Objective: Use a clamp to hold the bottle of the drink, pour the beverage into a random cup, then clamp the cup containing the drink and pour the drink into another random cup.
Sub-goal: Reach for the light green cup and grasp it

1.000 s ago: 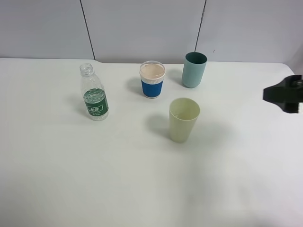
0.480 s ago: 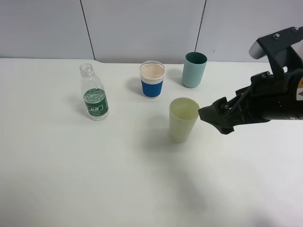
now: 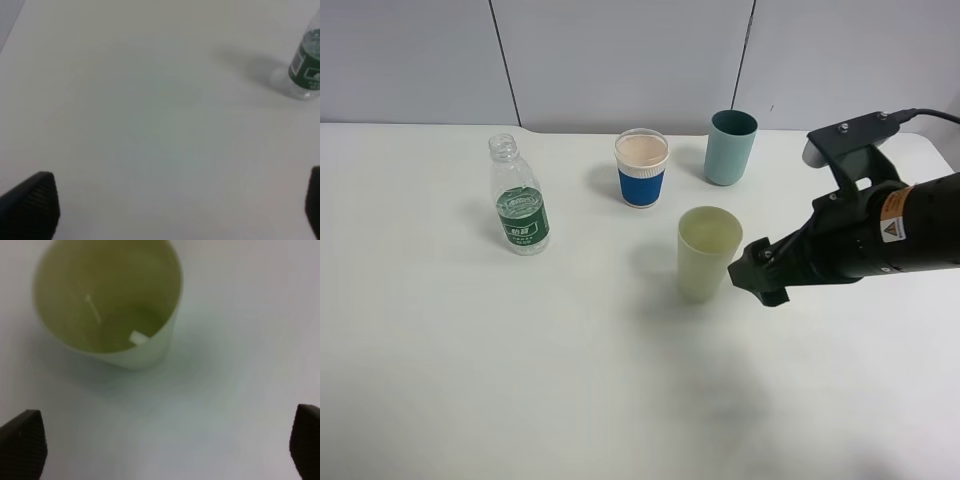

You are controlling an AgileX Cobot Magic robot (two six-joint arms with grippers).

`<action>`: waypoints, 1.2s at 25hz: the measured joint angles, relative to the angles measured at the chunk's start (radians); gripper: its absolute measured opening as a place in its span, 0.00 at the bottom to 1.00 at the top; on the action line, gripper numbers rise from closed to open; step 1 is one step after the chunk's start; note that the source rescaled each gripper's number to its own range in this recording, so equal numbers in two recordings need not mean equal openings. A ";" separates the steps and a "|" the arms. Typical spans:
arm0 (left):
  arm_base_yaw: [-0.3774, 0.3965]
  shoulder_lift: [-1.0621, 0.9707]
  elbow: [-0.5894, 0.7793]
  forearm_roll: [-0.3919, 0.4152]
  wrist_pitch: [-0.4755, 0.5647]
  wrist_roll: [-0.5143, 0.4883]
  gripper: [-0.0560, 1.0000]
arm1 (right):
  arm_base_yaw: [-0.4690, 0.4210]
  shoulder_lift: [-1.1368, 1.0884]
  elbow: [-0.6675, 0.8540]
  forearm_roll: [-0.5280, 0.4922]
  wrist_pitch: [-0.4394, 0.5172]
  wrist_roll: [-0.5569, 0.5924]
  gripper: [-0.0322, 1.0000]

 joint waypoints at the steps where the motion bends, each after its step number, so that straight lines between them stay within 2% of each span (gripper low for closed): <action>1: 0.000 0.000 0.000 0.000 0.000 0.000 1.00 | 0.000 0.022 0.000 -0.017 -0.002 0.009 1.00; 3: 0.000 0.000 0.000 0.000 0.000 0.000 1.00 | 0.000 0.062 0.000 -0.053 -0.025 0.033 1.00; 6: 0.000 0.000 0.000 0.000 0.000 0.000 1.00 | 0.000 0.110 0.025 -0.107 -0.107 0.076 1.00; 14: 0.000 0.000 0.000 0.000 0.000 0.000 1.00 | 0.000 0.206 0.174 -0.147 -0.458 0.084 1.00; 16: 0.000 0.000 0.000 0.000 0.000 0.000 1.00 | 0.000 0.241 0.196 -0.143 -0.517 0.065 1.00; 19: 0.000 0.000 0.000 0.000 0.000 0.000 1.00 | 0.001 0.301 0.204 -0.097 -0.559 -0.003 1.00; 23: 0.000 0.000 0.000 0.000 0.000 0.000 1.00 | 0.001 0.358 0.205 0.016 -0.634 -0.130 1.00; 27: 0.000 0.000 0.000 0.000 0.000 0.000 1.00 | 0.001 0.396 0.205 0.121 -0.751 -0.257 1.00; 30: 0.000 0.000 0.000 0.000 0.000 0.000 1.00 | 0.001 0.433 0.205 0.145 -0.854 -0.333 1.00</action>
